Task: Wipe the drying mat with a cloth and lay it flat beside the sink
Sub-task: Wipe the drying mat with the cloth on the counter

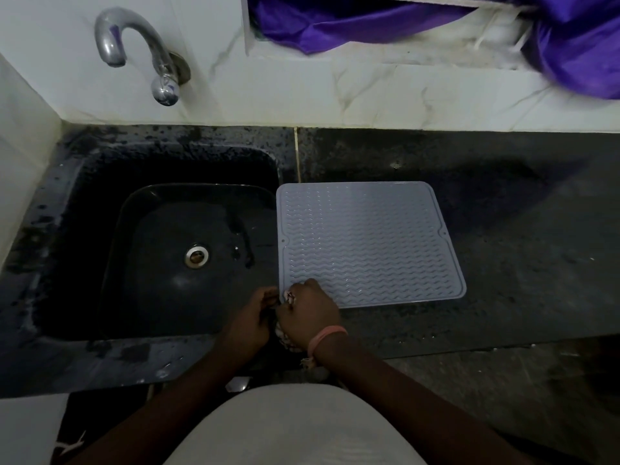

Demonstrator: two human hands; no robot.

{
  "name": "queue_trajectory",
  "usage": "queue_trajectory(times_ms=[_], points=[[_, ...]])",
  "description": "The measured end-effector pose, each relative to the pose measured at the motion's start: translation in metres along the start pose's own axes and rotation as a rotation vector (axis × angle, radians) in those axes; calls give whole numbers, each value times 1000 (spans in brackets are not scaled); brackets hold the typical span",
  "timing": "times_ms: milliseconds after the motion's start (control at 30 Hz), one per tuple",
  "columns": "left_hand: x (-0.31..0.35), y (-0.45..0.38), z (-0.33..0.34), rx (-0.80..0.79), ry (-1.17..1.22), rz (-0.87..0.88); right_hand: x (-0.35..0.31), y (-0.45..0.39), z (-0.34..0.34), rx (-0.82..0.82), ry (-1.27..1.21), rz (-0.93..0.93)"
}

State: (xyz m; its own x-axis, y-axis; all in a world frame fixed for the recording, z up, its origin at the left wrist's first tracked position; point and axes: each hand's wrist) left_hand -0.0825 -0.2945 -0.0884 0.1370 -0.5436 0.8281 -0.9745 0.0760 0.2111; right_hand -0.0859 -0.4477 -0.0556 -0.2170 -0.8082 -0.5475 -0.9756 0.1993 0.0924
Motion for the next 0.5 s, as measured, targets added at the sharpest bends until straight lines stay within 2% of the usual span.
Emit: queue_trajectory(times_ms=[67,133,200,300,400,500], points=[[-4,-3,1,41,10,-15,1,-4,-1,-66,-118,-1],[-8,-5,1,53,26,-28,2,-6,-6,-156,-332,83],[-8,-7,0,48,19,-10,10,-6,-12,-149,-465,172],[-2,-5,3,67,-60,124,37,-9,-31,-31,-478,221],[-5,-3,6,56,-111,233,81,-12,-64,168,-437,352],[-6,-4,9,51,-204,262,133,-11,-99,353,-259,436]])
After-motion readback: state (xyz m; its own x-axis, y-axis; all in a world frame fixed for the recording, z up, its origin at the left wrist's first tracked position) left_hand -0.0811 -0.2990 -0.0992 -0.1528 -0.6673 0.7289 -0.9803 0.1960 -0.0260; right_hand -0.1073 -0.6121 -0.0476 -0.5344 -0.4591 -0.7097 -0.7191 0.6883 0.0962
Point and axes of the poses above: each hand's wrist, its own y-axis away from the middle knuckle, its own z-axis out of the palm, x = y × z, and after that the axes turned 15 degrees about x, right-handed
